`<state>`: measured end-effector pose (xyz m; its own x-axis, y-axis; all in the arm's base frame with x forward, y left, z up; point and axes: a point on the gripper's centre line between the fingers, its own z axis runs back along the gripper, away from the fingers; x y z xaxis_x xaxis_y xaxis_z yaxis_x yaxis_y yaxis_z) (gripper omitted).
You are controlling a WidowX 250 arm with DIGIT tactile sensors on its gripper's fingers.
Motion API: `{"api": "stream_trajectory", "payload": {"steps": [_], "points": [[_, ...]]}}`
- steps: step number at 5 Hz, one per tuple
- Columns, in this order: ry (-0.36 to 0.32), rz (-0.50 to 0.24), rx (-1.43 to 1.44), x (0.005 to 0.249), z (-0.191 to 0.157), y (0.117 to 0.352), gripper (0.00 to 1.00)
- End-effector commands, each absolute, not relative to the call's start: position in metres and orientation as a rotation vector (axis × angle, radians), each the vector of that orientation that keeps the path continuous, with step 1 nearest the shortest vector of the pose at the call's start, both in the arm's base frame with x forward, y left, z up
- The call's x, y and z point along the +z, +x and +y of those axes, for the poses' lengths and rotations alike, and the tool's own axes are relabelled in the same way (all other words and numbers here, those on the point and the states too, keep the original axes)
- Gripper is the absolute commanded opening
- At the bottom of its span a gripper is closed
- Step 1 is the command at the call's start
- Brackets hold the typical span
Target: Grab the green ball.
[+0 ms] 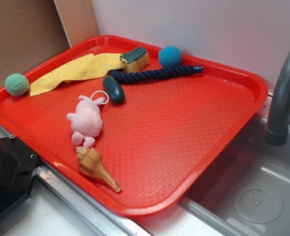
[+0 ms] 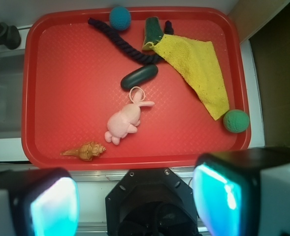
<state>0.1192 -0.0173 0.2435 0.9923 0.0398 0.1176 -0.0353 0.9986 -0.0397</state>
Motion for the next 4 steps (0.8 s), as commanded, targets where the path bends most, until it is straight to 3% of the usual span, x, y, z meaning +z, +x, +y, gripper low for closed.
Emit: {"api": "stream_trajectory", "payload": {"steps": [1,2,3,4], "points": [[-0.038,-0.119,0.038,0.244,-0.017,0.119,1.0],[0.027,-0.039,0.283,0.197,0.033,0.129,1.0],[0.007,-0.037,0.534,0.161,0.083,0.133,1.0],[0.121,-0.181,0.788,0.135,0.128,0.131,1.0]]}}
